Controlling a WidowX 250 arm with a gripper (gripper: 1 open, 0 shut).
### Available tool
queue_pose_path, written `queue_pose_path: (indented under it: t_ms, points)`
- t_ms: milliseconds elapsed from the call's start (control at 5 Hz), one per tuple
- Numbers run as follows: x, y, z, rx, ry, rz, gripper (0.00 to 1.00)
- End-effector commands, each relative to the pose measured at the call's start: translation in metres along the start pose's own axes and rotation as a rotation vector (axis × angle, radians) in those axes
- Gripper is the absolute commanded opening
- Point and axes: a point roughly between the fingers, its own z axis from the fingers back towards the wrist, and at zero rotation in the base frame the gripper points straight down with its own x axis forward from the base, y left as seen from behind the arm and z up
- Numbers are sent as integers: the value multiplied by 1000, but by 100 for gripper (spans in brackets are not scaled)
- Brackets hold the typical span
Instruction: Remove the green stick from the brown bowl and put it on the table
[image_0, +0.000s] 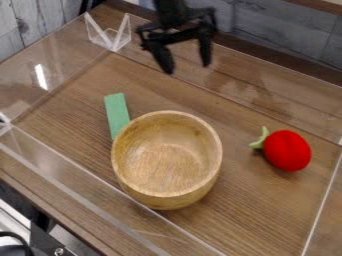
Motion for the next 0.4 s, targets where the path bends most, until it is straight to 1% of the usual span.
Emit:
queue_pose_path:
  t_ms: [0, 200]
  points:
    - [14, -27, 8, -14, -63, -74, 100]
    - [14, -44, -4, 3, -77, -124, 100]
